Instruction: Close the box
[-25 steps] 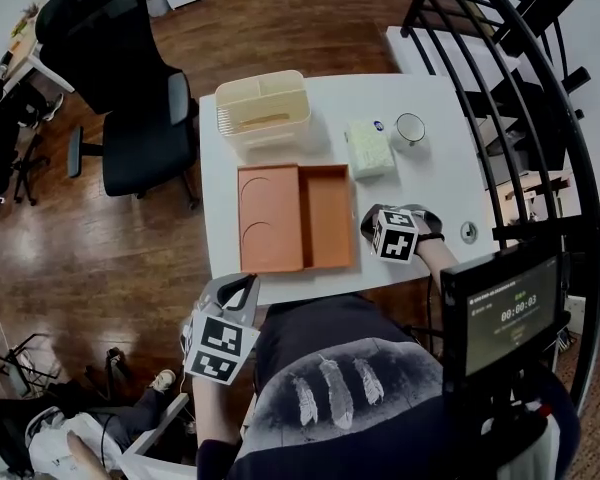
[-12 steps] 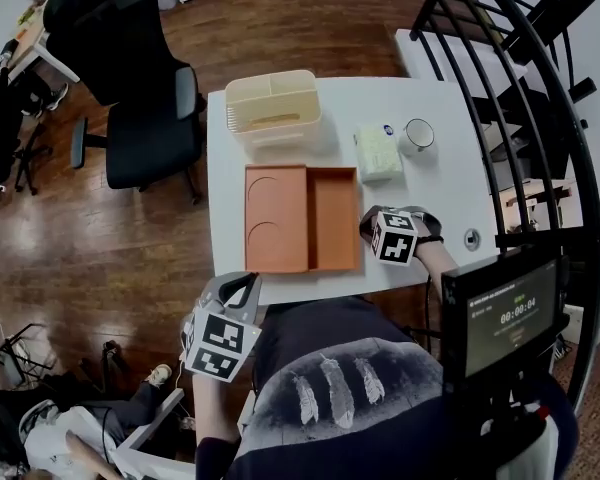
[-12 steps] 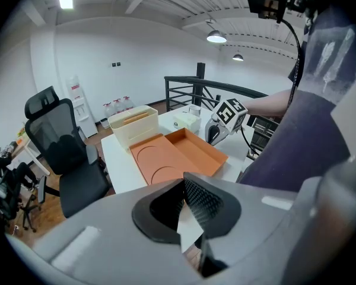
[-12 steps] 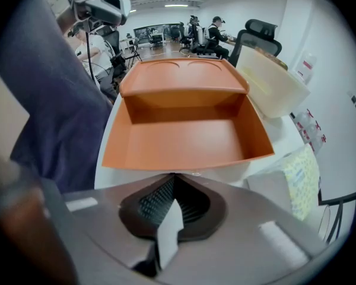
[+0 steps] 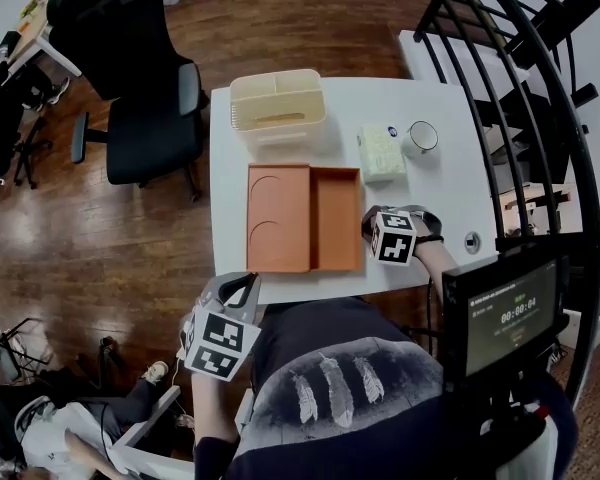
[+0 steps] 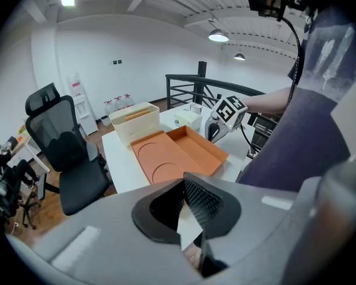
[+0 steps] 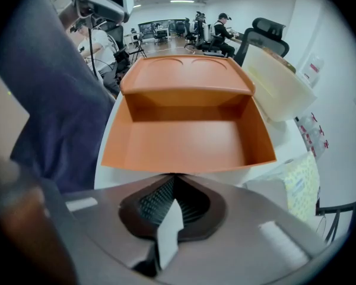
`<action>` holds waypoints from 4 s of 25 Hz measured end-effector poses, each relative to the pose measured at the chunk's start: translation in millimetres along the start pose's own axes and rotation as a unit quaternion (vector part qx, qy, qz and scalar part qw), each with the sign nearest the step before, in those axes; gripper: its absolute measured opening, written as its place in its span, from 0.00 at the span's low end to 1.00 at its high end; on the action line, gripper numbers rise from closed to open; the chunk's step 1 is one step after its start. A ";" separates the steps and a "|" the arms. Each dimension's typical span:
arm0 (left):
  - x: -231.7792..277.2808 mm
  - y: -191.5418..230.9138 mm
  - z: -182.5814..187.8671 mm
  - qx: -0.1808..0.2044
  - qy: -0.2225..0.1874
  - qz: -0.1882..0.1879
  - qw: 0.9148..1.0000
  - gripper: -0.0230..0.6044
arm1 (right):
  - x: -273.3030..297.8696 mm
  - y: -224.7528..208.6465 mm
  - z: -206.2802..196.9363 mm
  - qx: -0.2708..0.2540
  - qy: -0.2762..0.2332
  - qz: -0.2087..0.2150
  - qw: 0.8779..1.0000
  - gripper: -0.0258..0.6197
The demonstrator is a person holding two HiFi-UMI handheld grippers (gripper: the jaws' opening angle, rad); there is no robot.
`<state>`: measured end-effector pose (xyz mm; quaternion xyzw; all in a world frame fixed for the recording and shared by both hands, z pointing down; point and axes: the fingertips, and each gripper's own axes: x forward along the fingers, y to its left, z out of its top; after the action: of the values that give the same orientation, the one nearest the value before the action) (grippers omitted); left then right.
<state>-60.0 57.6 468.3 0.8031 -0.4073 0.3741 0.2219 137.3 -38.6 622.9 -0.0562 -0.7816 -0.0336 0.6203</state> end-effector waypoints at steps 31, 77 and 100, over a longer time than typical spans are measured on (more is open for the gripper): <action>-1.3 11.0 -0.3 -0.007 -0.006 -0.002 1.000 0.06 | 2.6 -1.8 9.1 -0.020 0.020 0.010 1.000 0.04; 0.6 15.1 1.1 -0.007 -0.002 -0.012 1.000 0.06 | 0.9 -2.5 21.1 -0.018 0.021 0.019 0.999 0.04; -0.7 18.5 -0.7 -0.005 0.000 -0.012 1.000 0.06 | 3.3 -1.8 27.0 -0.025 0.020 0.018 0.999 0.04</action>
<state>-75.7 47.8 469.1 0.8066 -0.3995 0.3695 0.2305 110.2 -36.9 619.9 -0.0852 -0.7670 -0.0434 0.6344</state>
